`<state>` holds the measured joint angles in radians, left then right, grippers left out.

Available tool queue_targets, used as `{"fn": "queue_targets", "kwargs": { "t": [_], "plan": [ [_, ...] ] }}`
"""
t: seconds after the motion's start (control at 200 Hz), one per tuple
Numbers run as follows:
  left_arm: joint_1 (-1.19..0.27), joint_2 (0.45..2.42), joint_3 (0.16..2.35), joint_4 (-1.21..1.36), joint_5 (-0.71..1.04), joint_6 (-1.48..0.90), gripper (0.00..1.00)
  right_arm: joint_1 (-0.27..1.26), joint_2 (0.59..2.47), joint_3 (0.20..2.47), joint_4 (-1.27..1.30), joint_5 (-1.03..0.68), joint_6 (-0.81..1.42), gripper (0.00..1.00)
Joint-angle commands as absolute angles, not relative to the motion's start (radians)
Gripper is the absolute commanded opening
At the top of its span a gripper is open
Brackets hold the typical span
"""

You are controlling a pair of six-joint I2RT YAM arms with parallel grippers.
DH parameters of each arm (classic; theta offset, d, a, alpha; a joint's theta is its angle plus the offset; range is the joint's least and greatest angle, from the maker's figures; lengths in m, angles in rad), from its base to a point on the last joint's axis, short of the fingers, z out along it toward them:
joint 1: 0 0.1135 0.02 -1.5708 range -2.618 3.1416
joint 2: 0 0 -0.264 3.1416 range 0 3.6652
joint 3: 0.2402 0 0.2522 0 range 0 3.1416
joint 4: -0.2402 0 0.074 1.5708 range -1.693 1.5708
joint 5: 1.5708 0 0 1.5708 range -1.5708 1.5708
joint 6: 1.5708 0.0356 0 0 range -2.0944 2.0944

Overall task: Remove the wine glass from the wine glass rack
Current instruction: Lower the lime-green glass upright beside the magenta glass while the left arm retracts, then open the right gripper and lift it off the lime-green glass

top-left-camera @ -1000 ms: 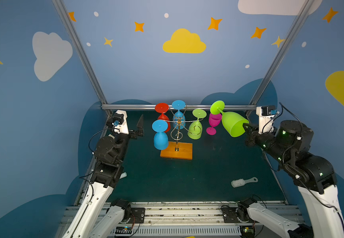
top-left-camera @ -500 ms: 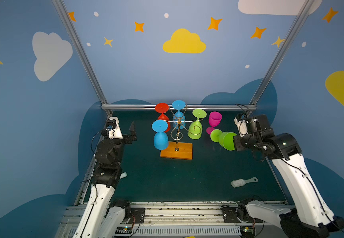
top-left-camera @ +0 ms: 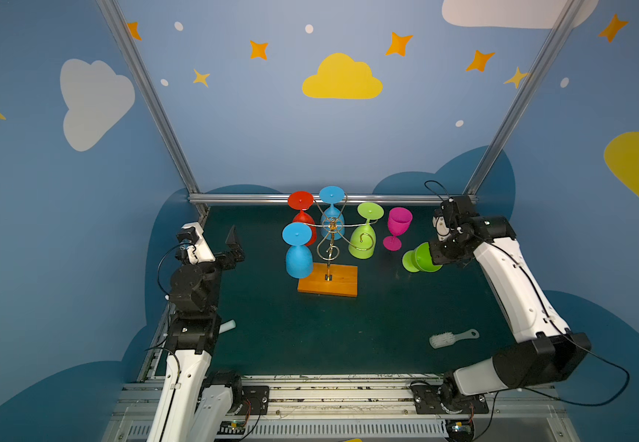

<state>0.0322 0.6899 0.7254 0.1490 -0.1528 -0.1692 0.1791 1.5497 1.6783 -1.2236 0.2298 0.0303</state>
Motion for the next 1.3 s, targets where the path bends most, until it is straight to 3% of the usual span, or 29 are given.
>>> {"fn": "queue_targets", "kwargs": {
  "t": [0.0,0.726,1.296],
  "plan": [
    [0.038,0.671,0.721,0.146,-0.143,-0.176,0.99,0.150,1.619,1.768,-1.212,0.252,0.011,0.00],
    [0.038,0.655,0.706,0.154,-0.164,-0.156,0.99,0.058,2.200,2.439,-1.391,0.264,-0.021,0.00],
    [0.050,0.676,0.707,0.154,-0.149,-0.170,0.99,0.034,2.301,2.483,-1.363,0.215,-0.025,0.00]
  ]
}}
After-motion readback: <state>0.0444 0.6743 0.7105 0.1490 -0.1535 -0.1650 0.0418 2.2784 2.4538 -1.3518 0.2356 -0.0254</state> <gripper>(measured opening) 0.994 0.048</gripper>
